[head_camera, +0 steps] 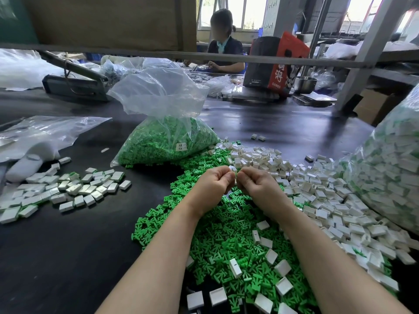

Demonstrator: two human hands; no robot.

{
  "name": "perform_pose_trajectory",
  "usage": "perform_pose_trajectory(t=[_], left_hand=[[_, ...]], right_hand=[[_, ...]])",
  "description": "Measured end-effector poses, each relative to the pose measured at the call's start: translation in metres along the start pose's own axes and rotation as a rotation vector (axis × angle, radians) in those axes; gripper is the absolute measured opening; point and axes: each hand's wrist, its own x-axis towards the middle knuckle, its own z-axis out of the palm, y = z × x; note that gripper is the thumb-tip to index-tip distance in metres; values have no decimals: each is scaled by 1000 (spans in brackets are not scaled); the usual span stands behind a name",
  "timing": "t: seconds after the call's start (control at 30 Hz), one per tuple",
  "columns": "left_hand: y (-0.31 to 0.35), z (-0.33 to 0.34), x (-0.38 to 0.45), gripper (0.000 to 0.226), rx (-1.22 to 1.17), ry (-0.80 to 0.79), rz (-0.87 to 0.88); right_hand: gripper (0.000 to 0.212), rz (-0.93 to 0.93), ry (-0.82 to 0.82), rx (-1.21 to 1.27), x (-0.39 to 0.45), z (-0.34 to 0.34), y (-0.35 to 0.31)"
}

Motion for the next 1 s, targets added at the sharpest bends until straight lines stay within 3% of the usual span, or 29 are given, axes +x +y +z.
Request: perform_pose_trajectory(t=[0.5,0.83,1.0], left_hand=[[1,-2,-1,34,-62,-65,-16],[-1,-6,-1,30,93,-82,-26],[0,-6,-1,29,86,-76,-28]], right_hand=[[27,9,-80,45,0,-1,7],[39,16,-124,34,-2,-3,5],[33,-1,-113,5,-1,-4,6]])
